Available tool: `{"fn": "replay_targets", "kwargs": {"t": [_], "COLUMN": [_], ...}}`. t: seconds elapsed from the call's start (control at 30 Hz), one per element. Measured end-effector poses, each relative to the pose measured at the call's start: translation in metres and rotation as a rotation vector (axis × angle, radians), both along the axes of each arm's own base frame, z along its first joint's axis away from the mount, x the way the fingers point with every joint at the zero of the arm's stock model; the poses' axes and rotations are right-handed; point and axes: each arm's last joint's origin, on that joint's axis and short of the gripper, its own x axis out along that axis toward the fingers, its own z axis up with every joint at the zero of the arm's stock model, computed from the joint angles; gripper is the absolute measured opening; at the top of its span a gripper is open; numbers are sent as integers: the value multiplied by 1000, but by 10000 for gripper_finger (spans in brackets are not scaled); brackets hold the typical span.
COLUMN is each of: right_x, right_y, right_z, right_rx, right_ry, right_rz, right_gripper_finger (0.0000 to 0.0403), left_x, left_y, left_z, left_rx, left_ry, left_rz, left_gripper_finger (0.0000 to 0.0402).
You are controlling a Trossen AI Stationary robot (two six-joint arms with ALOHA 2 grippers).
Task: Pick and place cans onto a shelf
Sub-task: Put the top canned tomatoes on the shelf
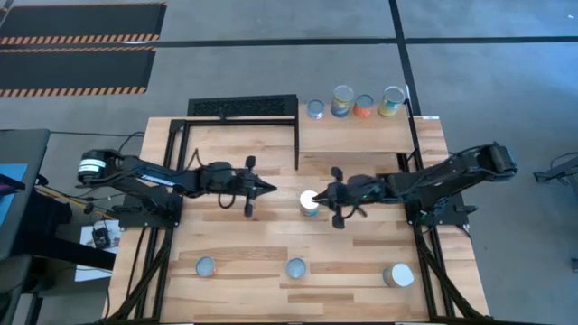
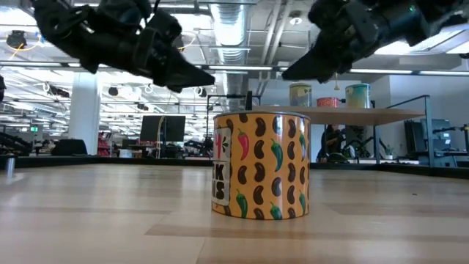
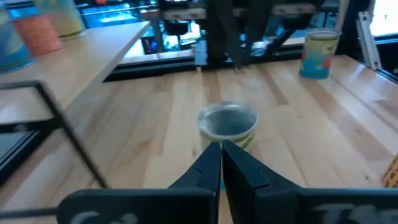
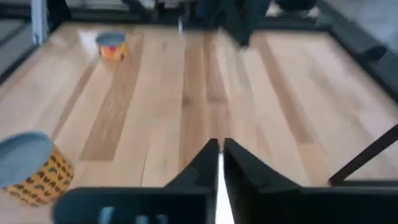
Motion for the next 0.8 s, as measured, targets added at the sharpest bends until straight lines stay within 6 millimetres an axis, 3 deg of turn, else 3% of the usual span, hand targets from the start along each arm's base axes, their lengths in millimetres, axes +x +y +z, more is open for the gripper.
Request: {"fn": "replay_targets", "kwargs": {"t": [0.23, 0.37, 0.53, 0.8], "right_x": [29, 43, 57, 76], "right_y": [23, 32, 38, 43], "right_z": [0, -2, -10, -20], "right_rx": [-32, -78, -153, -206], "right_ry": [169, 272, 400, 526], "right_rz": [-27, -103, -168, -177], "right_gripper_finger": [136, 155, 142, 87], "left_x": [-21, -24, -25, -26], "left_y": [15, 22, 24, 24], "left_z": [-14, -17, -18, -22], "left_rx": [-26, -42, -47, -48], "left_ry": [7, 20, 27, 69], "left_rz": [77, 113, 127, 126], "left_gripper_finger": [4, 3, 3, 3]}}
